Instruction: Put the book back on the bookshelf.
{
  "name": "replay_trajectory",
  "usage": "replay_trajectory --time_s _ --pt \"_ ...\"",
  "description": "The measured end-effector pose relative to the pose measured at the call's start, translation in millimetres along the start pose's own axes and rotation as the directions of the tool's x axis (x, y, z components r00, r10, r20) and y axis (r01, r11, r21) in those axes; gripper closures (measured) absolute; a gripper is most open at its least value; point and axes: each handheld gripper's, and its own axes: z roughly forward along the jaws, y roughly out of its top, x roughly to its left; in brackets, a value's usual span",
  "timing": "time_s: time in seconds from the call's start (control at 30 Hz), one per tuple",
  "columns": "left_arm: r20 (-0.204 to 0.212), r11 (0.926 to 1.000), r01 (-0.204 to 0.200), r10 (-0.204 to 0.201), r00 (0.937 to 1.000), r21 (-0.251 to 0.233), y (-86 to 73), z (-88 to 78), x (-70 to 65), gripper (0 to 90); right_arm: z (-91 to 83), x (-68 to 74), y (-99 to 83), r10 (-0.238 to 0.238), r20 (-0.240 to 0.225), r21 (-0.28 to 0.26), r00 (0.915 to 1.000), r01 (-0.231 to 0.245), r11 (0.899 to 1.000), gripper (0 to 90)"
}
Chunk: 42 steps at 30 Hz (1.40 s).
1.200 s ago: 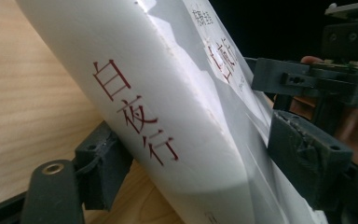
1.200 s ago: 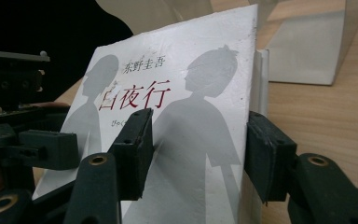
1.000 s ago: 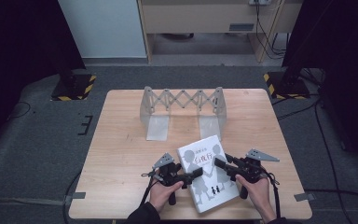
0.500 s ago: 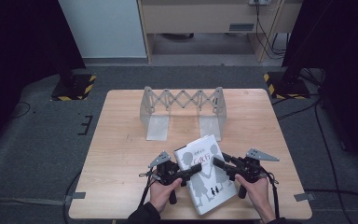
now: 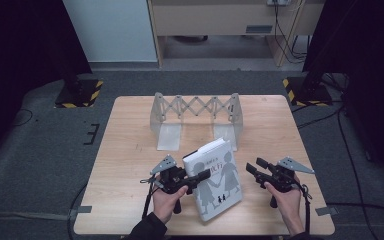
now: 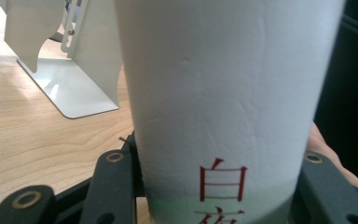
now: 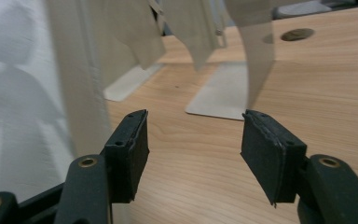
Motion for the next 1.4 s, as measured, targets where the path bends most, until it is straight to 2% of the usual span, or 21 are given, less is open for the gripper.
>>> replay_trajectory --time_s 0.13,0.2,0.27,0.3,0.33,0.37,0.5,0.57,0.63,0.73,0.97,1.2,1.23,1.4 --pt "0.001 0.9997 -0.021 0.021 0.9998 0.015 3.3 -1.5 -3.6 52.0 -1.1 -5.9 -1.6 -0.049 0.073 0.039 0.9961 0.046 0.998 37.8" --pt "0.0 0.9995 -0.026 0.026 0.9997 0.018 4.1 -2.1 -4.7 52.1 -0.9 -7.3 -2.0 -0.055 0.081 0.048 0.9952 0.052 0.998 36.8" --pt "-0.001 0.9986 -0.049 0.049 0.9988 0.021 6.9 -3.7 -7.8 52.3 0.5 -10.5 -4.1 -0.082 0.135 0.094 0.9875 0.069 0.993 33.6" --pt "-0.001 0.9986 -0.049 0.049 0.9988 0.021 6.9 -3.7 -7.8 52.3 0.5 -10.5 -4.1 -0.082 0.135 0.094 0.9875 0.069 0.993 33.6" --pt "-0.001 0.9983 -0.054 0.054 0.9985 0.022 8.2 -4.4 -8.9 52.3 1.5 -13.2 -6.2 -0.119 0.177 0.141 0.977 0.094 0.985 33.3" --pt "-0.001 0.998 -0.06 0.06 0.9982 0.022 9.4 -5.4 -9.9 52.3 1.9 -14.7 -7.4 -0.135 0.195 0.167 0.9714 0.103 0.981 31.3" --pt "-0.004 0.9967 -0.077 0.077 0.997 0.025 15.1 -10.1 -12.7 52.4 3.7 -19.1 -10.9 -0.164 0.233 0.238 0.9586 0.107 0.965 27.7" --pt "-0.009 0.9964 -0.08 0.081 0.9967 0.026 17.6 -12.8 -13.2 52.4 4.9 -19.7 -12.5 -0.188 0.254 0.274 0.9489 0.115 0.955 26.4" --pt "-0.016 0.9962 -0.083 0.083 0.9964 0.028 20.1 -15.4 -13.3 52.4 5.9 -20.7 -13.8 -0.2 0.259 0.295 0.9449 0.12 0.948 25.0" --pt "-0.029 0.996 -0.083 0.084 0.9961 0.033 23.9 -19.4 -12.6 52.4 6.8 -22.2 -14.8 -0.211 0.264 0.306 0.9412 0.126 0.944 22.9" --pt "-0.057 0.9952 -0.092 0.093 0.994 0.035 31.2 -28.5 -10.6 52.2 7.7 -25.3 -17.6 -0.202 0.274 0.33 0.9402 0.106 0.938 20.6" --pt "-0.08 0.994 -0.104 0.107 0.9911 0.035 36.9 -34.9 -10.6 52.1 10.3 -27.1 -21.4 -0.208 0.273 0.369 0.9394 0.097 0.924 18.3" --pt "-0.081 0.994 -0.103 0.105 0.9911 0.036 37.8 -36.0 -10.3 52.1 10.6 -27.1 -21.5 -0.213 0.276 0.368 0.9373 0.102 0.924 18.2" --pt "-0.099 0.994 -0.106 0.108 0.9892 0.026 42.8 -42.2 -9.4 52.1 11.2 -26.6 -21.5 -0.211 0.274 0.376 0.9384 0.097 0.922 16.0"
